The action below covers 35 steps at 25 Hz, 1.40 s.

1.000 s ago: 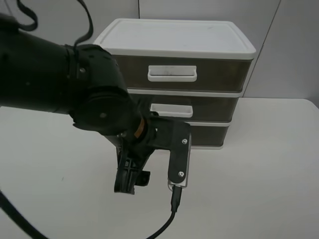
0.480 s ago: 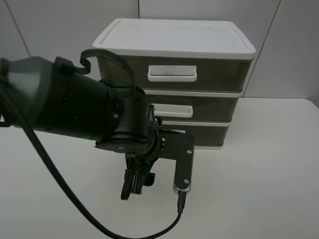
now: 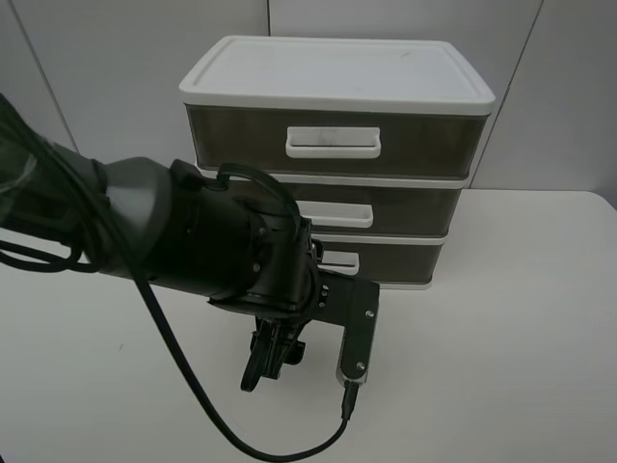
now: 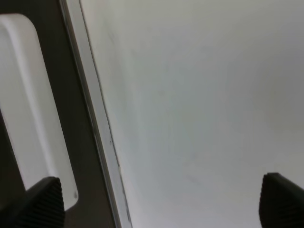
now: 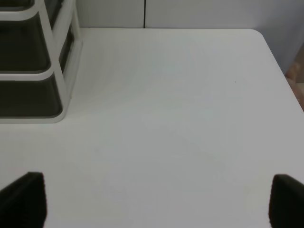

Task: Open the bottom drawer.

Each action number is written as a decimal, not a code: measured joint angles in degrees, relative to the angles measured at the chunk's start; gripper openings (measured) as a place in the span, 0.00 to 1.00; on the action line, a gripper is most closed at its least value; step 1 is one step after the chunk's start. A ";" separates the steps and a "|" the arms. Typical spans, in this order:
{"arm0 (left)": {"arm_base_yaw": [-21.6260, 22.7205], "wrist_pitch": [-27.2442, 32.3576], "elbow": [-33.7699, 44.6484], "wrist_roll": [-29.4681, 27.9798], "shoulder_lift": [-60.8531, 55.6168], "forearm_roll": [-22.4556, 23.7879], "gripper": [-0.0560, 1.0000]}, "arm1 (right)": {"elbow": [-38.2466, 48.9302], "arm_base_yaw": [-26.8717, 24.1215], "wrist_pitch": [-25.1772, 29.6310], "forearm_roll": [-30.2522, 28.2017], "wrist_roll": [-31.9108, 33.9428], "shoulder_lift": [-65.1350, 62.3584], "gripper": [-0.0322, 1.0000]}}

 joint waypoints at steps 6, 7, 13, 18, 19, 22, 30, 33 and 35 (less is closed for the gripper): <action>0.00 -0.33 -0.90 -0.77 1.91 2.95 0.80 | 0.00 0.00 0.00 0.00 0.00 0.00 0.83; 0.00 -0.27 -1.22 -0.77 2.33 3.09 0.80 | 0.00 0.00 0.00 0.00 0.00 0.00 0.83; -0.05 0.35 -3.42 -1.12 3.64 4.90 0.80 | 0.00 0.00 0.00 0.00 0.00 0.00 0.83; 0.38 1.36 -4.21 -1.16 4.73 5.38 0.80 | 0.00 0.00 0.00 0.00 0.00 0.00 0.83; 0.58 1.38 -4.21 -1.16 5.11 5.44 0.80 | 0.00 0.00 0.00 0.00 0.00 0.00 0.83; 1.17 1.51 -4.87 -1.16 5.85 5.67 0.80 | 0.00 0.00 0.00 0.00 0.00 0.00 0.83; 1.27 1.33 -5.44 -1.19 6.48 4.96 0.80 | 0.00 0.00 0.00 0.00 0.00 0.00 0.83; 1.27 1.31 -5.69 -1.19 6.48 3.23 0.80 | 0.00 0.00 0.00 0.00 0.00 0.00 0.83; 1.27 1.26 -5.74 -1.19 6.48 2.14 0.80 | 0.00 0.00 0.00 0.00 0.00 0.00 0.83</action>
